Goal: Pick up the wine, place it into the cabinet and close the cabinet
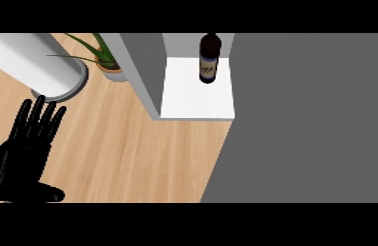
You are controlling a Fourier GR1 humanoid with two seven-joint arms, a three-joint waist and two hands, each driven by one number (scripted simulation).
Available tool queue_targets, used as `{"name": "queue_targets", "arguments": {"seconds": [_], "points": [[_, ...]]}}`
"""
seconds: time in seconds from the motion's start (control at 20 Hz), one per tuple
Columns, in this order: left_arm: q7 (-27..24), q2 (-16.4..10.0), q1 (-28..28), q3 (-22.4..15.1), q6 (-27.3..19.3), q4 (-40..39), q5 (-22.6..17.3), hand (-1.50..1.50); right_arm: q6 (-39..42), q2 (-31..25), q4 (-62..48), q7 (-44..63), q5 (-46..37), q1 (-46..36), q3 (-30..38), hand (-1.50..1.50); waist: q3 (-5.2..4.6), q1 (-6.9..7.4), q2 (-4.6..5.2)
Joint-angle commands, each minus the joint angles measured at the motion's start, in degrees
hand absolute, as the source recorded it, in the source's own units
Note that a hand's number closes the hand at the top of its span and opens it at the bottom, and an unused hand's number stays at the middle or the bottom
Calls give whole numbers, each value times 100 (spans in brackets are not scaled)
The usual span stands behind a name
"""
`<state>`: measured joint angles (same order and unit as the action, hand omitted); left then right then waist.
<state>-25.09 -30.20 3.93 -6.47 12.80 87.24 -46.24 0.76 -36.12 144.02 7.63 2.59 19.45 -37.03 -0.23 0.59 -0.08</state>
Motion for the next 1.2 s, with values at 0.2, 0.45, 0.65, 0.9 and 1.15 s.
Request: {"name": "queue_targets", "arguments": {"seconds": [0.2,0.45,0.65,0.9,1.15], "points": [[245,-325,5,313,360,-16,-297,-150,-313,1016,563,838,48,-879,-901,150,-9,125,10],[2,-155,-123,281,533,-333,-155,-150,-305,1430,144,1251,283,-1637,-746,150,-33,237,54],[246,-435,-121,489,664,-321,-363,-150,-405,1876,-184,1767,267,-2349,-679,150,-20,249,25],[289,-431,-239,552,641,-406,-356,-150,-680,2926,-1223,2425,101,-3769,-638,150,-17,235,18],[474,-430,-213,592,665,-348,-424,-150,-1478,3579,-2674,2851,193,-5765,-171,150,5,161,19]]}}
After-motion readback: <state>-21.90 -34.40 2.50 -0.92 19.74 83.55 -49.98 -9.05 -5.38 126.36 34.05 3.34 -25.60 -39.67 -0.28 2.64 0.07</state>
